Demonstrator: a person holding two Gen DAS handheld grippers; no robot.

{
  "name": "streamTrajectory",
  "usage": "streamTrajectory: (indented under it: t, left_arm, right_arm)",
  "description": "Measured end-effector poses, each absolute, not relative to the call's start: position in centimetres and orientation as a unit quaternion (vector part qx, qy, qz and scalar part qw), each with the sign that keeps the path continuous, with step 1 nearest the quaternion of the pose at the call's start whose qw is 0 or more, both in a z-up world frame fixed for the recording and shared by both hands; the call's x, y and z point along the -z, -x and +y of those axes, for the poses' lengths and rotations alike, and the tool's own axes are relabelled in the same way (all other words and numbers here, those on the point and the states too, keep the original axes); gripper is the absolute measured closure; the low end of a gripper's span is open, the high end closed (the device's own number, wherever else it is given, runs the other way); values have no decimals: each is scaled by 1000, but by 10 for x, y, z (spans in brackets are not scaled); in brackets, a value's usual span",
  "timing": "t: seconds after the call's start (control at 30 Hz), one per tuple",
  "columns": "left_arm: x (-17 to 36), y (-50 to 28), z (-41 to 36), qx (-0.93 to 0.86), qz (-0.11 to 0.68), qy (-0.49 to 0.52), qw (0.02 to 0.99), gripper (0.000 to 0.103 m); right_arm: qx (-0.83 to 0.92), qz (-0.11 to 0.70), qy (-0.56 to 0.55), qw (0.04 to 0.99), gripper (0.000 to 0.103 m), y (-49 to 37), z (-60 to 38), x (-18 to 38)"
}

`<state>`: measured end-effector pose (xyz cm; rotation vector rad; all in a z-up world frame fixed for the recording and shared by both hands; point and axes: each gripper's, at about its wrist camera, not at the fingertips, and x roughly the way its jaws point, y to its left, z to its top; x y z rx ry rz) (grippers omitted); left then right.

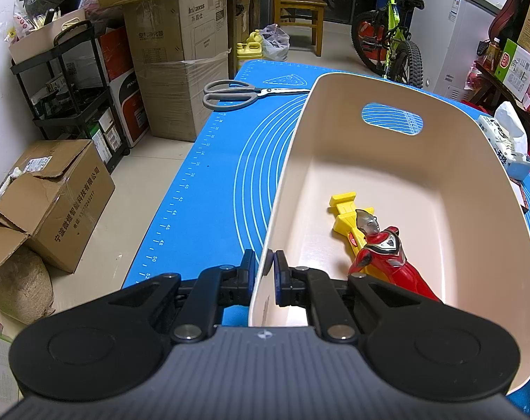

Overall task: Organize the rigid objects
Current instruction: 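Grasp the black earbud case on the mat with the right tool, then carry the black earbud case into the basket and release it with the right tool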

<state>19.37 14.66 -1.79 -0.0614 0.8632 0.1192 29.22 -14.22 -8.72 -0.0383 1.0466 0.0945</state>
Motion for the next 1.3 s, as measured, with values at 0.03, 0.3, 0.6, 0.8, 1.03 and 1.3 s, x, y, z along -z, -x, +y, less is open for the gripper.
streamTrajectory:
  t: [0.03,0.3,0.6,0.8,1.03,1.3]
  left_arm:
    - [18,-194,147,-58,418,29,906,90]
    - [18,-194,147,-58,418,30,906,90]
    - [18,-194,147,-58,418,30,906,90]
    - [18,-194,146,-58,418,29,906,90]
    - [19,-192,147,-57,418,28,906,90]
    - [19,-192,146,-57,419,29,906,90]
  right_arm:
    - [-45,498,18,866,38,-292,-143,87]
    - [-47,498,26,865,52,-288,-140,85]
    - [-46,479,30,876,52,-275,-136,62]
    - [-61,428,19,901,53,-262,-127,24]
    - [-80,359,5,930,53,-250,-104,-21]
    - [-124,291,-12,948,52,-237,-70,-58]
